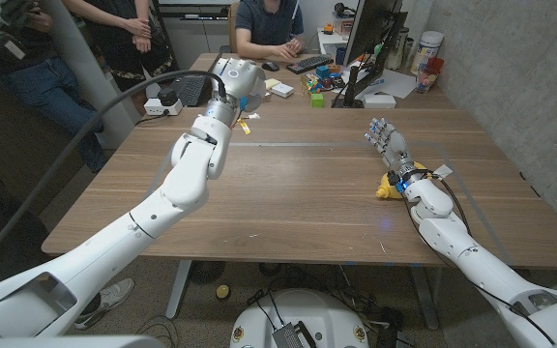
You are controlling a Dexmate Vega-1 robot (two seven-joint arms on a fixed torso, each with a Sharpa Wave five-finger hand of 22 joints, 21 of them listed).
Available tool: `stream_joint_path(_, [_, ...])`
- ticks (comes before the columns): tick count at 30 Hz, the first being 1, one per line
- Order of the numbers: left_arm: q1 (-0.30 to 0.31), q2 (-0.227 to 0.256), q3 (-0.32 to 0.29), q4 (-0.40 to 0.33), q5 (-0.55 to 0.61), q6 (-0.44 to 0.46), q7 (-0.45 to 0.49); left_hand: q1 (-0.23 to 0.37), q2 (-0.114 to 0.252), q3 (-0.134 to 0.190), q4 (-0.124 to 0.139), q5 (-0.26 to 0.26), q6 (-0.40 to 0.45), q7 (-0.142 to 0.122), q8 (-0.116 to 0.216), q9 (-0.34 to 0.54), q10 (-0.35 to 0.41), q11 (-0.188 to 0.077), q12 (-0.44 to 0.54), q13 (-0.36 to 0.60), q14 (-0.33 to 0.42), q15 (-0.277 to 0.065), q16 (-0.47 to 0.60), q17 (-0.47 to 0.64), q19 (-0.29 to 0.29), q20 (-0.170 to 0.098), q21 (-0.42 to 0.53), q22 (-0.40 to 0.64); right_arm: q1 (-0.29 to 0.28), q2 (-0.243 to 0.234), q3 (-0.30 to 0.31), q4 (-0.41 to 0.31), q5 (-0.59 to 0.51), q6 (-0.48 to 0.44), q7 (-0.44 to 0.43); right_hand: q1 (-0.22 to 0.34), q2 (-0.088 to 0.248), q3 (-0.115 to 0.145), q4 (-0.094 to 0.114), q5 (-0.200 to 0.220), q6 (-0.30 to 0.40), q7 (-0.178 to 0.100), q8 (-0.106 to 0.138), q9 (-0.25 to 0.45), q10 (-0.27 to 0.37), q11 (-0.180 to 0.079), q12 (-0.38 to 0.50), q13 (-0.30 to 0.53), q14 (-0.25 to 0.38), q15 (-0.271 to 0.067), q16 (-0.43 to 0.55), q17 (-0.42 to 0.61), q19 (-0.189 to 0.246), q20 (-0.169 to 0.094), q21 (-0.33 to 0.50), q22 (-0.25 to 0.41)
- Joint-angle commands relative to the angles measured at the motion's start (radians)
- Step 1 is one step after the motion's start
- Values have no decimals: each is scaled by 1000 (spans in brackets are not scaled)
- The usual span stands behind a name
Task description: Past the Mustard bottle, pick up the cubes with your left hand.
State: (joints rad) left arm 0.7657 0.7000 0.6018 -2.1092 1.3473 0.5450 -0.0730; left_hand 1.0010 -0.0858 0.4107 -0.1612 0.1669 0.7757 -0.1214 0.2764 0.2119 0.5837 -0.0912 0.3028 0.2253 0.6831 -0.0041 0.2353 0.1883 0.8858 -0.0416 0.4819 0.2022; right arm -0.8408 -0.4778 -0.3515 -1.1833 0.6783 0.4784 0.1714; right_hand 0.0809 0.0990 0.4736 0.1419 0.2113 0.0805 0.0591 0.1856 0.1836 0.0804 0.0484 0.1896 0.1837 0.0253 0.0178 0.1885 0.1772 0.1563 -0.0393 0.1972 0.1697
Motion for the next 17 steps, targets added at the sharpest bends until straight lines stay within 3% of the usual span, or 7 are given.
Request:
stream_joint_path(1, [25, -6, -20, -18, 14, -11, -3, 148, 159, 15, 15, 10, 11, 0, -3, 5, 11, -2, -3, 5, 71, -200, -1, 6, 63, -64, 9, 5, -22, -11, 6, -30, 2, -6, -11, -11, 33, 2, -4, 8, 8, -1, 7, 2, 7, 3, 4, 4, 7, -3, -1, 1, 1, -5, -2, 3])
stream_joint_path(17, [56, -13, -35, -43, 40, -9, -21, 148, 164, 18, 14, 10, 21, -1, -5, 6, 20, 2, -6, 5, 78, -199, -4, 7, 62, -63, 17, 5, -43, -24, 9, -61, 3, -10, -17, -11, 33, 3, -4, 8, 9, 0, 7, 2, 8, 3, 4, 4, 8, -5, -1, 1, 1, -6, -2, 3])
